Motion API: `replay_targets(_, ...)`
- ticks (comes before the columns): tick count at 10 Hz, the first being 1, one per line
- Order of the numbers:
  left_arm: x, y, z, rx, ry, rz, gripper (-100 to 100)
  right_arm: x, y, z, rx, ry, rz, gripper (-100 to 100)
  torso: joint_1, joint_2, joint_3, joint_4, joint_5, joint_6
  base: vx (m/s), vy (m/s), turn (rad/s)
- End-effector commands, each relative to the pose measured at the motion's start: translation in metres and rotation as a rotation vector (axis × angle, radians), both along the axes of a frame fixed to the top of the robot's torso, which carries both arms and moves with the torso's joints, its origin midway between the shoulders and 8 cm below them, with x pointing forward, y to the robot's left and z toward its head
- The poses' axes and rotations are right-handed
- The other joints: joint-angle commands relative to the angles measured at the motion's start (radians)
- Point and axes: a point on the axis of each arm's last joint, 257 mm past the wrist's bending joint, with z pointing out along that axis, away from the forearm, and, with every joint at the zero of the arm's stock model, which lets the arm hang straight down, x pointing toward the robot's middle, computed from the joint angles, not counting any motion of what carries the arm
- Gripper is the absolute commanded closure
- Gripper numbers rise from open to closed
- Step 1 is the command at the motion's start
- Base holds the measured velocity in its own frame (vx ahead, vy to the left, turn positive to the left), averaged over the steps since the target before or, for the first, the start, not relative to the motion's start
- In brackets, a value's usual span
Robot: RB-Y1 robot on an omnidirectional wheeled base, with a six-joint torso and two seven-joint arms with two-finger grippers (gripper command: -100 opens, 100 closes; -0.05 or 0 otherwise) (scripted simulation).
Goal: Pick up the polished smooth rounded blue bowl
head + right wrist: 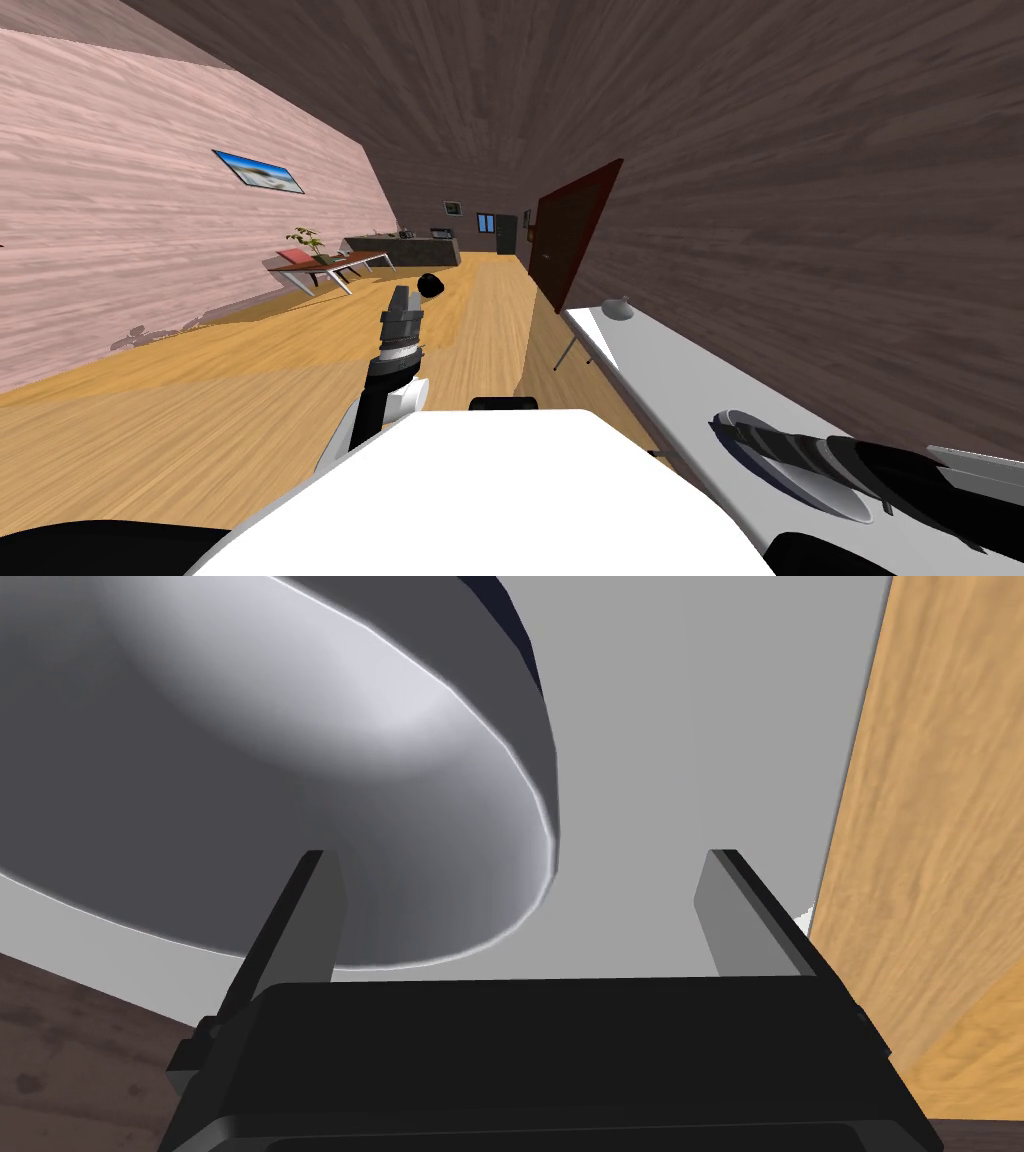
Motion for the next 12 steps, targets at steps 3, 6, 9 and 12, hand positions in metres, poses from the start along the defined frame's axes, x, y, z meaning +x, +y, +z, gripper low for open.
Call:
replay_targets(3, 0.000, 0.000, 0.000, 0.000, 0.000, 0.000, 0, 0.000, 0.000, 0.000, 0.001, 0.000, -0.001, 100, 0.000, 0.001, 0.000, 0.000, 0.000, 0.000, 0.000, 0.000, 0.000)
replay_targets(6, 0.000, 0.000, 0.000, 0.000, 0.000, 0.000, 0, -0.001, 0.000, 0.000, 0.001, 0.000, -0.004, 0, -0.001, 0.001, 0.001, 0.000, 0.000, -0.001, 0.000, 0.000, 0.000)
replay_targets(9, 0.000, 0.000, 0.000, 0.000, 0.000, 0.000, 0, 0.002, -0.012, 0.013, 0.000, -0.001, 0.004, 100, 0.002, 0.002, 0.001, 0.001, 0.000, -0.001, -0.012, 0.043, -0.011)
replay_targets(12, 0.000, 0.000, 0.000, 0.000, 0.000, 0.000, 0, 0.002, -0.015, 0.016, 0.000, -0.001, 0.003, 0, 0.002, 0.001, 0.001, 0.001, 0.001, -0.001, -0.006, 0.025, -0.009)
